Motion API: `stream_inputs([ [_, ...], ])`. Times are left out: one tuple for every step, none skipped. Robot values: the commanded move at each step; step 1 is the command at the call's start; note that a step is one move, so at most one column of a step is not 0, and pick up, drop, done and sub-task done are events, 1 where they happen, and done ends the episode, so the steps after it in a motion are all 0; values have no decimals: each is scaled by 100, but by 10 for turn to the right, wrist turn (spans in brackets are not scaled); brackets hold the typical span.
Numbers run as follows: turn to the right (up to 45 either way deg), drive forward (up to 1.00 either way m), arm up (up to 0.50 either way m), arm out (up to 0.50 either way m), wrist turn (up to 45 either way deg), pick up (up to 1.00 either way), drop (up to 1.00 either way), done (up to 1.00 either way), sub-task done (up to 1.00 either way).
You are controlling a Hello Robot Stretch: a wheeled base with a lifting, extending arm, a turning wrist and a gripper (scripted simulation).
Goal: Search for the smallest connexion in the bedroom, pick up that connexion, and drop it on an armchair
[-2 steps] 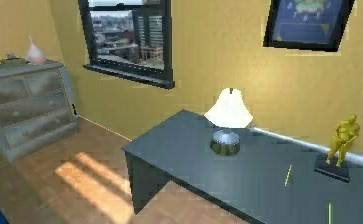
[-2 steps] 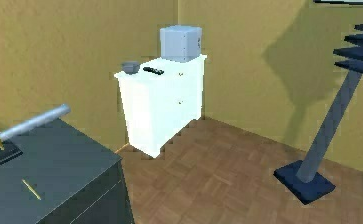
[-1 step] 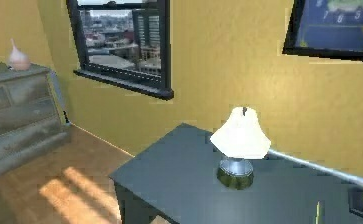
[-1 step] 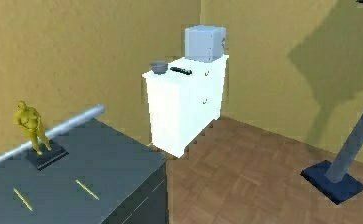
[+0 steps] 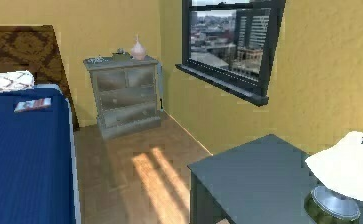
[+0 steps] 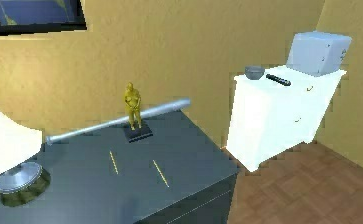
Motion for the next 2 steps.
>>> stream_inputs([
  [0,35,0,0,0,0,0,0,0],
  [-270,0,0,0,0,0,0,0,0],
])
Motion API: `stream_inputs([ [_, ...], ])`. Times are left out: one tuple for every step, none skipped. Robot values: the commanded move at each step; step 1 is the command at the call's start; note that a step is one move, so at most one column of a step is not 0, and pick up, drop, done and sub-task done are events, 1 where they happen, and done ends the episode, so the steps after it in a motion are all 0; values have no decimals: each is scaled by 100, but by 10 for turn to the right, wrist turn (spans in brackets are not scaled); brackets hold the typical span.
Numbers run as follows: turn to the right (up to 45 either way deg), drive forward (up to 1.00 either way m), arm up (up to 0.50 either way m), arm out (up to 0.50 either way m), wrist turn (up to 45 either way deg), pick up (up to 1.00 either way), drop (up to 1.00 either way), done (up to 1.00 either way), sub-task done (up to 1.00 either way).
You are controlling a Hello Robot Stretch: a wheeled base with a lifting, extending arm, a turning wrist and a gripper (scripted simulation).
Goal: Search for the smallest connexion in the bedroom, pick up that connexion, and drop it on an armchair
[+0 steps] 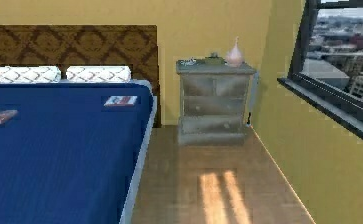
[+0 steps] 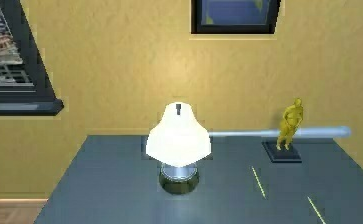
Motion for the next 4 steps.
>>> stream_inputs([
  [0,100,0,0,0,0,0,0,0],
  [0,50,0,0,0,0,0,0,0],
  [-450,0,0,0,0,0,0,0,0],
  [-240,0,0,0,0,0,0,0,0],
])
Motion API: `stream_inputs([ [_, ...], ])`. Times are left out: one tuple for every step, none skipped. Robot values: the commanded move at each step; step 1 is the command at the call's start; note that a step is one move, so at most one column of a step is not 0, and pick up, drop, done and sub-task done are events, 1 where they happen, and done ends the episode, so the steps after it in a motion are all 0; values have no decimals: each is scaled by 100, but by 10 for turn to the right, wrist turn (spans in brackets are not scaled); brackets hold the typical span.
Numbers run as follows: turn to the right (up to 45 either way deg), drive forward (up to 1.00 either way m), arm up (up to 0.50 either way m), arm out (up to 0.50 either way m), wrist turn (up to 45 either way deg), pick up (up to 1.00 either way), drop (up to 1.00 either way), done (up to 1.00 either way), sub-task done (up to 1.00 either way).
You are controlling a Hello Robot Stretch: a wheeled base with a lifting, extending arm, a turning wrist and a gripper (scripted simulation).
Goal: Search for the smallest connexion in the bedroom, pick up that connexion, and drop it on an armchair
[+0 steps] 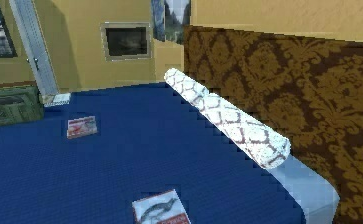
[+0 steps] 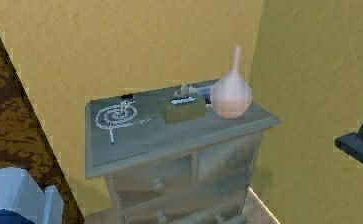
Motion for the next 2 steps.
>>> stream_inputs([
  [0,0,50,0,0,0,0,0,0],
  [0,0,38,0,0,0,0,0,0],
])
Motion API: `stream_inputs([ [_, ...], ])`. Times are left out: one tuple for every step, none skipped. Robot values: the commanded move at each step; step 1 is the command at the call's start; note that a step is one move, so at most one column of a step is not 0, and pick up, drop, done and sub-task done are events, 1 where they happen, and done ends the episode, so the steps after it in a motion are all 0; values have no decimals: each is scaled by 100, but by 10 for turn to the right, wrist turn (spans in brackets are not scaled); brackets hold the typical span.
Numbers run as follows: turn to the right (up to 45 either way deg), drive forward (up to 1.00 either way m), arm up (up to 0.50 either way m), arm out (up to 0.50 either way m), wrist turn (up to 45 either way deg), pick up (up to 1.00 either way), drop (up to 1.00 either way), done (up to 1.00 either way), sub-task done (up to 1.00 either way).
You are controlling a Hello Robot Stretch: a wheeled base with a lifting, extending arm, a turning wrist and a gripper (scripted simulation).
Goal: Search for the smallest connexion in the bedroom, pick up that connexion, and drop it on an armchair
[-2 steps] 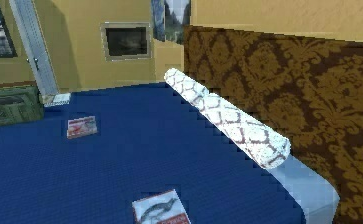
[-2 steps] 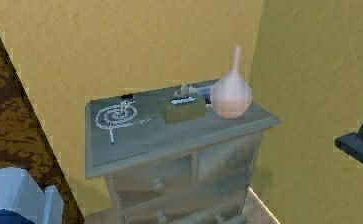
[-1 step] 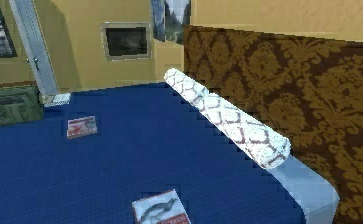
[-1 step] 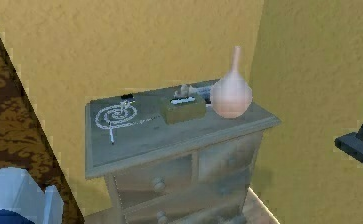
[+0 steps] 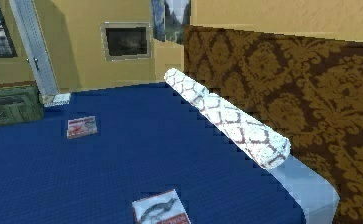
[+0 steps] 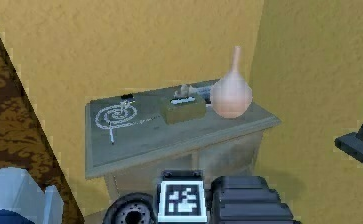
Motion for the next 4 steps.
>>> stream_inputs([
  [0,0,0,46,0,0,0,0,0],
  [0,0,0,0,450,0,0,0,0],
  [0,0,0,0,450,0,0,0,0],
  [0,0,0,0,420,0,0,0,0],
])
